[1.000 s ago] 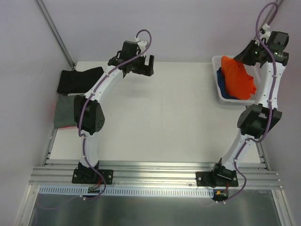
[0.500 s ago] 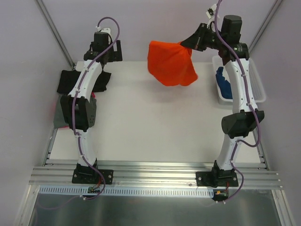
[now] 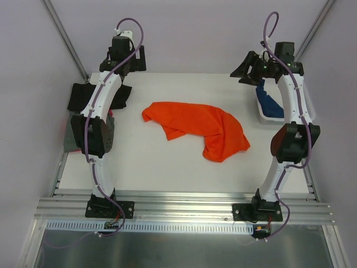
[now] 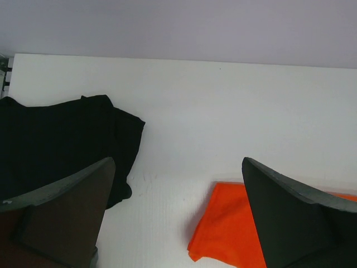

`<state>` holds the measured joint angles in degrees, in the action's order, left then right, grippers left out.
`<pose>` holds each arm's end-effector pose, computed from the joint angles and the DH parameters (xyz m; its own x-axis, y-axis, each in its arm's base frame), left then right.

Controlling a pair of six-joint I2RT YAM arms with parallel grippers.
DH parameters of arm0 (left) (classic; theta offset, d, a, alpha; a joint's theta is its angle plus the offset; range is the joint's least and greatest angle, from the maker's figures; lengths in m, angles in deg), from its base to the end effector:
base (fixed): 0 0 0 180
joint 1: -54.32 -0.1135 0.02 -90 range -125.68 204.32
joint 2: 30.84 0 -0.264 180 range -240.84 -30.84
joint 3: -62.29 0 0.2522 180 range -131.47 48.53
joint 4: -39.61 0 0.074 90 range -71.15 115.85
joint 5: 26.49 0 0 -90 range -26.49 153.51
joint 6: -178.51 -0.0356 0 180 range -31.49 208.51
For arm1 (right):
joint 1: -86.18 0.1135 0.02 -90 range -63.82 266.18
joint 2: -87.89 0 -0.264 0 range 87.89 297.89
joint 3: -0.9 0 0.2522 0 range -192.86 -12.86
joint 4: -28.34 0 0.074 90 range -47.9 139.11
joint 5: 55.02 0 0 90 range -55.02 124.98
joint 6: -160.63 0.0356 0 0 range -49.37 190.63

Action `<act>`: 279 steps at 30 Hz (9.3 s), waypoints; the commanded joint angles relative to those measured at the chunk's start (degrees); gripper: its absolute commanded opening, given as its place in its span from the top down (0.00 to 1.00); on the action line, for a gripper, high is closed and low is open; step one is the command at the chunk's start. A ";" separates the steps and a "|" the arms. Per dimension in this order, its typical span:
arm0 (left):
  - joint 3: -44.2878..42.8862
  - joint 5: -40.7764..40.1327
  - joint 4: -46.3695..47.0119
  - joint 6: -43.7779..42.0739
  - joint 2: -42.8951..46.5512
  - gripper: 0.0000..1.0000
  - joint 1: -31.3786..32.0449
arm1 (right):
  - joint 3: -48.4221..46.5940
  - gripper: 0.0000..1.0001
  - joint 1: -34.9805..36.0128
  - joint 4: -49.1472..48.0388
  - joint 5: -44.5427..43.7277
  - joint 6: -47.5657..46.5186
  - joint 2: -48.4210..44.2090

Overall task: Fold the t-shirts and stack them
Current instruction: Move the tshirt to the center of the board, then flatten out the tshirt

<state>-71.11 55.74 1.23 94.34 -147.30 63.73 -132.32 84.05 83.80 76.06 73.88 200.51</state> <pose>0.4749 -0.0738 0.3834 -0.3626 -0.0419 -0.9310 0.0010 0.9990 -0.0454 0.4409 0.0070 0.3883 -0.5992 0.0651 -0.7979 -0.4776 0.7709 0.4215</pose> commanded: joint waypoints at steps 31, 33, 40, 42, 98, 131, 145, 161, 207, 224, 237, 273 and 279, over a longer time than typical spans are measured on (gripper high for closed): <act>23.85 5.49 0.19 -6.00 9.24 0.01 -0.01 | 43.61 0.36 26.12 9.63 -27.02 -46.66 -14.71; 21.83 4.96 0.36 -6.00 8.62 0.01 -0.01 | 44.14 0.36 26.91 9.99 -26.67 -47.01 -14.36; 18.04 5.05 0.36 -6.00 7.13 0.01 -0.01 | 41.50 0.35 29.90 12.10 -26.58 -47.28 -10.41; 17.51 5.05 0.36 -6.00 6.95 0.01 -0.01 | 40.80 0.36 30.34 12.62 -26.58 -48.15 -9.35; 14.16 5.57 0.54 -3.10 8.80 0.01 -0.36 | -5.19 0.40 11.79 24.67 -37.40 -49.04 10.12; 15.31 5.57 0.72 -2.40 9.06 0.01 -0.36 | -5.43 0.51 25.95 -4.25 -47.32 -60.81 19.13; 15.66 5.57 0.72 -2.22 9.33 0.01 -0.36 | -5.08 0.51 26.48 -4.60 -49.08 -60.11 19.66; 15.22 6.10 0.89 -1.61 8.71 0.01 -0.36 | -3.68 0.56 26.39 -2.85 -50.13 -60.20 18.96; 17.15 12.33 0.72 -2.48 7.22 0.01 -0.27 | -5.86 0.99 25.07 -3.73 -56.72 -62.92 8.06; 29.10 22.98 -1.48 -14.87 10.38 0.01 4.04 | -16.68 0.99 20.15 -12.33 -62.43 -69.78 4.54; 35.08 28.67 -6.14 -13.39 12.85 0.02 4.83 | -17.65 0.99 18.13 -11.02 -63.58 -67.49 6.21; 16.45 33.78 -8.86 -11.98 -10.27 0.31 11.86 | -16.77 0.99 17.86 -10.75 -61.91 -65.47 9.11; 15.40 33.52 -8.86 -11.89 -10.27 0.39 12.04 | -16.95 1.00 17.60 -10.58 -61.73 -64.95 9.55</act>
<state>-53.40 87.57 -7.47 82.01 -158.14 75.75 -148.52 102.04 73.70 14.36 7.65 212.29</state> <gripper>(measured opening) 0.617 0.012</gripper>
